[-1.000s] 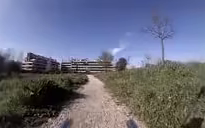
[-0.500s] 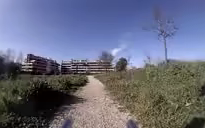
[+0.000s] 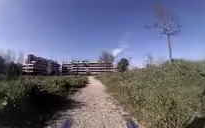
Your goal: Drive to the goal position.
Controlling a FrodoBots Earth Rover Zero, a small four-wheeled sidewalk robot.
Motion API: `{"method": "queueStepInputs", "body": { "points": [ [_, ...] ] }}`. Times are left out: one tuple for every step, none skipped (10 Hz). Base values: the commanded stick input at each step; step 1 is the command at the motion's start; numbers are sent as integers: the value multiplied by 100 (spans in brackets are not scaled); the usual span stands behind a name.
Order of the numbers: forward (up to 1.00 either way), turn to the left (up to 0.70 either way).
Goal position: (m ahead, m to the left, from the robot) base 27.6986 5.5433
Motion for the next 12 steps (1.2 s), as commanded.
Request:
{"method": "queueStepInputs", "body": {
  "points": [
    [50, 0],
    [50, 0],
    [50, 0],
    [50, 0],
    [50, 0],
    [50, 0],
    [50, 0],
    [50, 0],
    [50, 0],
    [50, 0],
    [50, 0],
    [50, 0]
  ]
}}
